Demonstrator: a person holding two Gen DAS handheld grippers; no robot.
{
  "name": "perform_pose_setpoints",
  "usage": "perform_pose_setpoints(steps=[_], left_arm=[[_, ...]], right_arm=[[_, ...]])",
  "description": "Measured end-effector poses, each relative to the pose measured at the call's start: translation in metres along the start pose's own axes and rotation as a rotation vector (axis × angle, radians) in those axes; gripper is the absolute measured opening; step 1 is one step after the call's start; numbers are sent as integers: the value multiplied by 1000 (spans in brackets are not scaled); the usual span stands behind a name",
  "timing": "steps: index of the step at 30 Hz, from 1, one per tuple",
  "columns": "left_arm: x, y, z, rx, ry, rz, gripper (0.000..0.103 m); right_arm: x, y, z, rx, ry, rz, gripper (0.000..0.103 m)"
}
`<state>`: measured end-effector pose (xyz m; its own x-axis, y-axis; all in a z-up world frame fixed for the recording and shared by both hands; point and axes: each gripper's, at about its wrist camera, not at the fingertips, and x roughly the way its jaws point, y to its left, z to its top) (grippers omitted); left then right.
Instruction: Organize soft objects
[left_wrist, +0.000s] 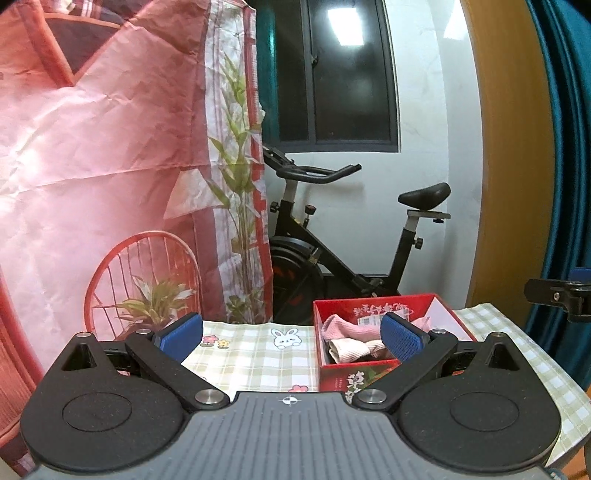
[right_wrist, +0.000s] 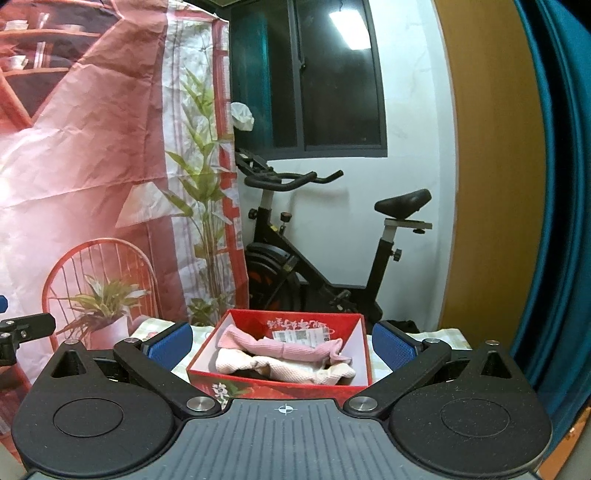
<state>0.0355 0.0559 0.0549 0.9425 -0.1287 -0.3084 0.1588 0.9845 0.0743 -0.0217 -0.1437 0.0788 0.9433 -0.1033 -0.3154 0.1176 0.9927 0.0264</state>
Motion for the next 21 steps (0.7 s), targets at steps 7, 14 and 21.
perform_pose_setpoints(steps=[7, 14, 21], left_arm=[[-3, -6, -1, 6, 0, 1, 103], [-3, -7, -2, 5, 1, 7, 103], [-2, -9, -2, 10, 4, 9, 103]], right_arm=[[0, -1, 1, -2, -1, -4, 103], [2, -5, 1, 7, 4, -15, 103], [5, -4, 0, 2, 9, -20, 103]])
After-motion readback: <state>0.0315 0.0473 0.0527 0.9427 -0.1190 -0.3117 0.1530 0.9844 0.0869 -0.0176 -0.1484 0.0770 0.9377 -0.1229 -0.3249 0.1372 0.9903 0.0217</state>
